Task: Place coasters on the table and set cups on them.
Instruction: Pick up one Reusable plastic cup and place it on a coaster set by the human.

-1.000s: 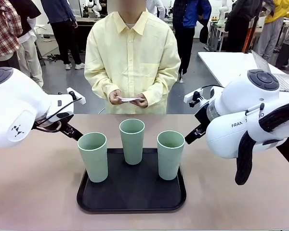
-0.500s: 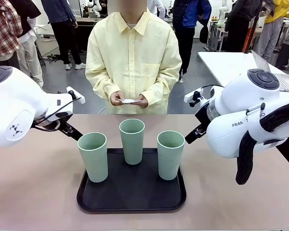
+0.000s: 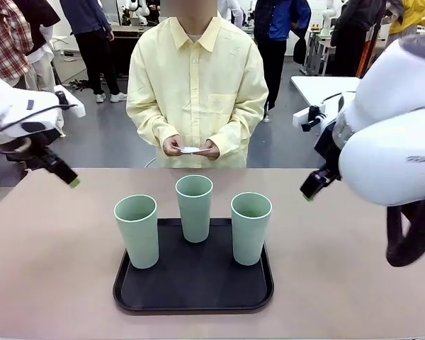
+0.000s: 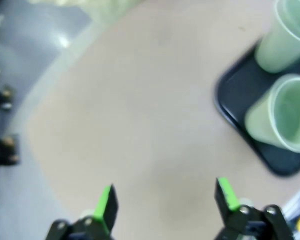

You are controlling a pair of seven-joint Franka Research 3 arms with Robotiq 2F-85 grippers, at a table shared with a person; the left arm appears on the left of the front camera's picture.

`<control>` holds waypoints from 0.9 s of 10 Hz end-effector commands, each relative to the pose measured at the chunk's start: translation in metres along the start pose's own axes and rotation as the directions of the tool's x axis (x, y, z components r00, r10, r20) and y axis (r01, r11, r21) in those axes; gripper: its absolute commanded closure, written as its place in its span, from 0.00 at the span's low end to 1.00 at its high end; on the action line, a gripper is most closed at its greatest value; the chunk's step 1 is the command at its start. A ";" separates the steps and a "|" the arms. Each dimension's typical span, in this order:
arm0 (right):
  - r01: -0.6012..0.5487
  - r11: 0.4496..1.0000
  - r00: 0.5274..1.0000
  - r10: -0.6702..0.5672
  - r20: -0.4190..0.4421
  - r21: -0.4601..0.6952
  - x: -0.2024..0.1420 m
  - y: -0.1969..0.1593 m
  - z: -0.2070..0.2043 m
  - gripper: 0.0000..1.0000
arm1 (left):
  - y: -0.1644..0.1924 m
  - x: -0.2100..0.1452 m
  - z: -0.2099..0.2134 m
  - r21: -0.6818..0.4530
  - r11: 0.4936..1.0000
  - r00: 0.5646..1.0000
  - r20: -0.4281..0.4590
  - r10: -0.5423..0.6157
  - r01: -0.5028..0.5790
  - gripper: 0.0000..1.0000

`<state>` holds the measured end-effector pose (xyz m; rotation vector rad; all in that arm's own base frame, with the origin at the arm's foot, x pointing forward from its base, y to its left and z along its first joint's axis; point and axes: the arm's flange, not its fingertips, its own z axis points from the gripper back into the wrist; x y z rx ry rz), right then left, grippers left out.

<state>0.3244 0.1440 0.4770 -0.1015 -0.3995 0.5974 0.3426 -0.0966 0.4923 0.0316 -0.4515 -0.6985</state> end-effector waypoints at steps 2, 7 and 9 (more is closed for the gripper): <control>-0.017 0.997 0.986 0.030 -0.162 0.080 -0.068 0.048 0.028 0.00 | -0.033 -0.081 0.028 -0.097 0.994 0.992 -0.118 0.042 -0.054 0.00; -0.031 0.998 0.987 0.040 -0.156 0.061 -0.039 0.036 0.043 0.00 | -0.016 -0.037 0.045 -0.116 0.993 0.994 -0.109 0.014 -0.027 0.00; 0.235 0.829 0.954 -0.296 0.041 0.508 -0.084 -0.024 0.020 0.00 | 0.013 -0.044 0.045 -0.473 0.857 0.968 0.032 0.251 -0.206 0.00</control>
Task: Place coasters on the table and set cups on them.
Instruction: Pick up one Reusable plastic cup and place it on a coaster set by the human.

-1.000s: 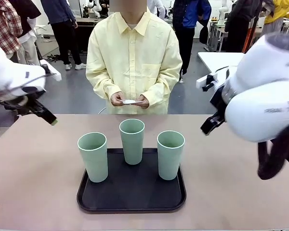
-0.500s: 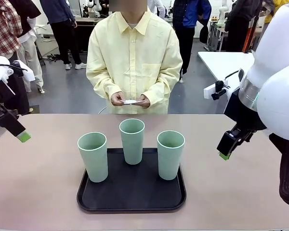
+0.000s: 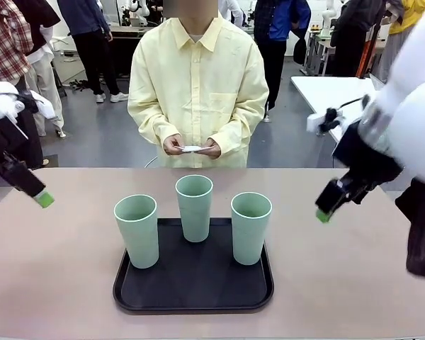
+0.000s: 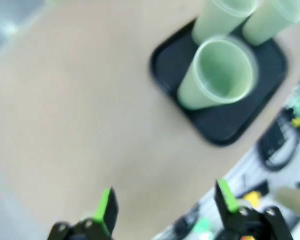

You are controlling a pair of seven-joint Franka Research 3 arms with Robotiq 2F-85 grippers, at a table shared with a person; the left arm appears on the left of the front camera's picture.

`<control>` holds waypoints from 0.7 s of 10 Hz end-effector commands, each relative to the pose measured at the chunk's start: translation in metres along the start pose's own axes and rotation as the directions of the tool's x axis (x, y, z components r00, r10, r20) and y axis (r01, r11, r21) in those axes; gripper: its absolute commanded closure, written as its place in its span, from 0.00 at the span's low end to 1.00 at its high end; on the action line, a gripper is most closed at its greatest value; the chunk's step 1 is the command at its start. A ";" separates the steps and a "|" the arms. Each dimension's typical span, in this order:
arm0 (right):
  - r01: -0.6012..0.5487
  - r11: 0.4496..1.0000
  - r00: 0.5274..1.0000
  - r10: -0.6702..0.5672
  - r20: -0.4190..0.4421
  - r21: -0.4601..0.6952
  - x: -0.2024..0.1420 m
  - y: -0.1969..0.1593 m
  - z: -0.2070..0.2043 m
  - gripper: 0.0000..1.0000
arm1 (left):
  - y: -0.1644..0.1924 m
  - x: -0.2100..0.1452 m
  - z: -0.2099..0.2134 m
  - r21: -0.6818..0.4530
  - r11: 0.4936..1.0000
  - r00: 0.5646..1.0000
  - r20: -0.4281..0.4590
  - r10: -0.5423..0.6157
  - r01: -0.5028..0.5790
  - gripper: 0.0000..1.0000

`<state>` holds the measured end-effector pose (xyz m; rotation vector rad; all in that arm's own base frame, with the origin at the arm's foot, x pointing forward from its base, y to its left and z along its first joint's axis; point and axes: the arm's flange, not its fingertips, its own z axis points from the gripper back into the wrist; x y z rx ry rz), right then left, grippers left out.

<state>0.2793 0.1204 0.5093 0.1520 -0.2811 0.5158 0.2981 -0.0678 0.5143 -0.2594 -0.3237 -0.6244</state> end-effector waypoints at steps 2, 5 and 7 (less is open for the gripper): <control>0.121 0.808 0.933 -0.291 0.212 0.577 -0.069 -0.079 -0.027 0.00 | 0.038 -0.012 0.029 -0.561 0.827 0.944 0.247 0.216 -0.042 0.00; 0.102 0.712 0.935 -0.307 0.177 0.695 -0.097 -0.103 -0.019 0.00 | 0.080 -0.050 0.045 -0.701 0.706 0.887 0.258 0.383 -0.101 0.00; 0.106 0.667 0.932 -0.326 0.161 0.738 -0.117 -0.123 -0.023 0.00 | 0.106 -0.061 0.036 -0.731 0.639 0.822 0.200 0.534 -0.237 0.00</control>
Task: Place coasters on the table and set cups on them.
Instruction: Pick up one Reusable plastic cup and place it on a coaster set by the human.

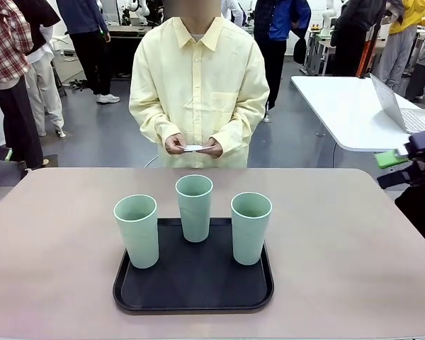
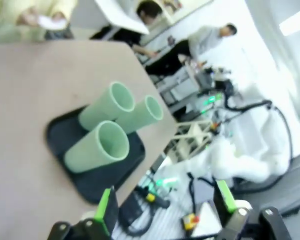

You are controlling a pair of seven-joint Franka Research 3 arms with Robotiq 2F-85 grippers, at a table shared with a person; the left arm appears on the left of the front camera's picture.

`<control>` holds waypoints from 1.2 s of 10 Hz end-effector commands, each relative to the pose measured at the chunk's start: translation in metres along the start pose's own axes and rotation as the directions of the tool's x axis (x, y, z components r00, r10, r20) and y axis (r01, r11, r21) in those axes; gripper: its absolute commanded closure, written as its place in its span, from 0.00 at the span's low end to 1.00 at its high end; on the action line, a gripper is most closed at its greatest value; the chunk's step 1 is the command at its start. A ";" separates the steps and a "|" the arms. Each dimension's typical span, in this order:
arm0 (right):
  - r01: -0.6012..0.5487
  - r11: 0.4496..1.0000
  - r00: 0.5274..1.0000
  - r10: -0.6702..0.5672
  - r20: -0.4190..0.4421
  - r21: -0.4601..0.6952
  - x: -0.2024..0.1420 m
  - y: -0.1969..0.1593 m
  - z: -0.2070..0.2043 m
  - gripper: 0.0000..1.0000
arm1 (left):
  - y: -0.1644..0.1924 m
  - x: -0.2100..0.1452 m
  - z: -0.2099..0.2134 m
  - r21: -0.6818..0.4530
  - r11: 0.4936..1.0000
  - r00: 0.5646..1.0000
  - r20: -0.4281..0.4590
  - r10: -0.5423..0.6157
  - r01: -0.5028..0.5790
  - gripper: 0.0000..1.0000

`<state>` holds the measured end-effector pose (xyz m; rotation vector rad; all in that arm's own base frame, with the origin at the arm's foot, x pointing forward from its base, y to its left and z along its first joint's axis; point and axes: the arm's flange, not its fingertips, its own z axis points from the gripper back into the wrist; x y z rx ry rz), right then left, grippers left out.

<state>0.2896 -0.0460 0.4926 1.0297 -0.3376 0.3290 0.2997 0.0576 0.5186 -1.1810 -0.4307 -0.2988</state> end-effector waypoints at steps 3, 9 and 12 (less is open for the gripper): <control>0.040 0.998 0.999 -0.040 0.016 0.047 -0.075 -0.035 -0.007 0.00 | 0.043 0.005 0.028 0.038 0.975 0.975 0.044 0.217 -0.218 0.00; 0.079 0.996 0.996 -0.080 0.027 0.036 -0.049 -0.051 0.042 0.00 | 0.061 -0.002 0.038 0.081 0.962 0.965 0.051 0.257 -0.260 0.00; 0.079 0.996 0.996 -0.080 0.027 0.036 -0.049 -0.051 0.042 0.00 | 0.061 -0.002 0.038 0.081 0.962 0.965 0.051 0.257 -0.260 0.00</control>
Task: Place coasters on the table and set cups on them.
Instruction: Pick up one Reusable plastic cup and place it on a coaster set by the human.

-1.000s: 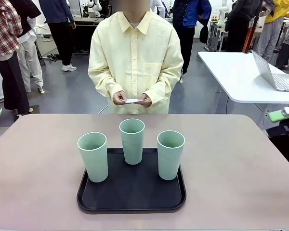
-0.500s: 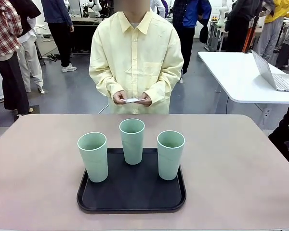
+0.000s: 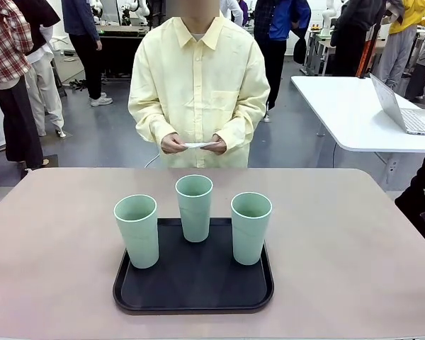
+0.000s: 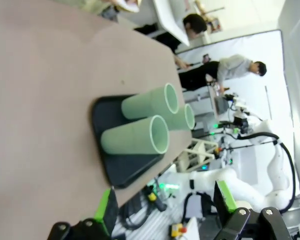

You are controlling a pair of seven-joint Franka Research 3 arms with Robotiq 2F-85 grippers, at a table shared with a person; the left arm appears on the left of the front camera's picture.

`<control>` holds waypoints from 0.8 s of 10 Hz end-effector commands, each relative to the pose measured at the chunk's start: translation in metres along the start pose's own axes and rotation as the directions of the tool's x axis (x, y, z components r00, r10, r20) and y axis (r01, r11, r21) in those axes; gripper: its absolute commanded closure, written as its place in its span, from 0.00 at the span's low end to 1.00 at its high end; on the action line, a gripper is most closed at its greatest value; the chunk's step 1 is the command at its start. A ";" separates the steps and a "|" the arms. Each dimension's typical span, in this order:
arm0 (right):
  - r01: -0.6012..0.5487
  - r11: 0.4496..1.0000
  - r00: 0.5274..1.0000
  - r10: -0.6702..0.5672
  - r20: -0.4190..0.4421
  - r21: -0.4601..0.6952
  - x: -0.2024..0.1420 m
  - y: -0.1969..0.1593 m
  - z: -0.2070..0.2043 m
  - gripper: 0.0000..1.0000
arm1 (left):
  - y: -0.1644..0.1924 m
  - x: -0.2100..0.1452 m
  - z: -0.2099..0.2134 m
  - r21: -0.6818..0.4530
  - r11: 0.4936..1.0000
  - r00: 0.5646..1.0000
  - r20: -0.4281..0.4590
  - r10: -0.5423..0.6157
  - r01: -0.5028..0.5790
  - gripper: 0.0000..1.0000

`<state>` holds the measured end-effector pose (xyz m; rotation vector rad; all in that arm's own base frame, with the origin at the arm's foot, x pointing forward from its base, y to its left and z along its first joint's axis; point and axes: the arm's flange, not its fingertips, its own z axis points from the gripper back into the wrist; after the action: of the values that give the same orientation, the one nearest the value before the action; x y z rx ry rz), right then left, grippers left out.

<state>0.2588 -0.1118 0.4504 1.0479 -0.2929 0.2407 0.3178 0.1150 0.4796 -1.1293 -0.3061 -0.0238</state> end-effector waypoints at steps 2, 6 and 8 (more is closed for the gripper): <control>-0.015 0.999 1.000 0.015 0.020 0.031 0.004 0.000 0.000 0.00 | 0.000 0.001 0.000 -0.016 1.000 1.000 0.007 -0.008 0.008 0.00; -0.015 0.999 1.000 0.015 0.020 0.031 0.004 0.000 0.000 0.00 | 0.000 0.001 0.000 -0.016 1.000 1.000 0.007 -0.008 0.008 0.00; -0.015 0.999 1.000 0.015 0.020 0.031 0.004 0.000 0.000 0.00 | 0.000 0.001 0.000 -0.016 1.000 1.000 0.007 -0.008 0.008 0.00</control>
<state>0.2580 -0.1115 0.4509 1.0471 -0.2902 0.2407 0.3178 0.1148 0.4796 -1.1292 -0.3054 -0.0238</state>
